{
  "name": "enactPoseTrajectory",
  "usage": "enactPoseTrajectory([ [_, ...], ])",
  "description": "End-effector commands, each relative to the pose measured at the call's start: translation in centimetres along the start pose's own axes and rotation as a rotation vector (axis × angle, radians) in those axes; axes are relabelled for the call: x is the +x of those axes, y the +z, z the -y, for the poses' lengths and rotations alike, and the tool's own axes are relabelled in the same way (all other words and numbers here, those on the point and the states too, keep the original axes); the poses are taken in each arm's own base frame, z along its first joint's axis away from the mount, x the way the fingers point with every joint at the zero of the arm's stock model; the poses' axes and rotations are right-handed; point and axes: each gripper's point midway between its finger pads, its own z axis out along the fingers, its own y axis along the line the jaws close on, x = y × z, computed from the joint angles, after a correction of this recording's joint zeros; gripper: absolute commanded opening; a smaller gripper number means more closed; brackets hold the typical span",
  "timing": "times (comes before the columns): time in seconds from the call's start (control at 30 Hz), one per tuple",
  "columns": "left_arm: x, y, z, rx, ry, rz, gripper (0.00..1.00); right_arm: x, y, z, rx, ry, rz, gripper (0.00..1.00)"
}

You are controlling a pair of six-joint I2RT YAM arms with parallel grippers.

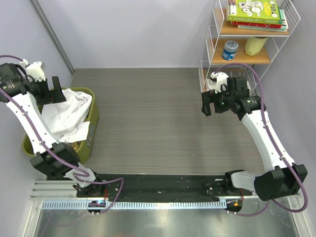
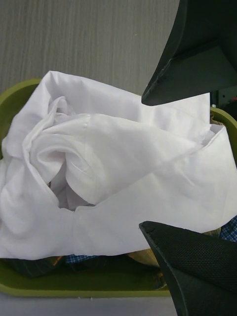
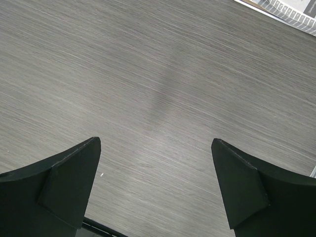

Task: Fold and stack the long sleeve shirts
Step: Grab the shirt from the pile

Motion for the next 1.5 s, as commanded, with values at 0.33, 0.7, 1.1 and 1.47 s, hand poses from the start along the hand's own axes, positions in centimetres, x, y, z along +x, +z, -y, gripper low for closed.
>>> enactPoseTrajectory([
  [0.33,6.1,7.9,-0.7,-0.111,0.202,-0.217,1.00,-0.3,0.8,-0.3,-0.036,0.013,-0.013,1.00],
  [0.7,-1.1,3.0,2.2,-0.049,0.223,0.051,0.00,-0.6,0.5,-0.1,-0.021,0.017,-0.006,1.00],
  [1.1,-14.8,-11.8,19.3,0.373,0.268,0.626,0.00,-1.7,-0.4,0.5,-0.048,0.081,0.039,1.00],
  [1.47,-18.8,-20.6,33.3,0.935,0.160,0.813,0.00,-2.2,-1.6,1.9,-0.024,0.127,0.072,1.00],
])
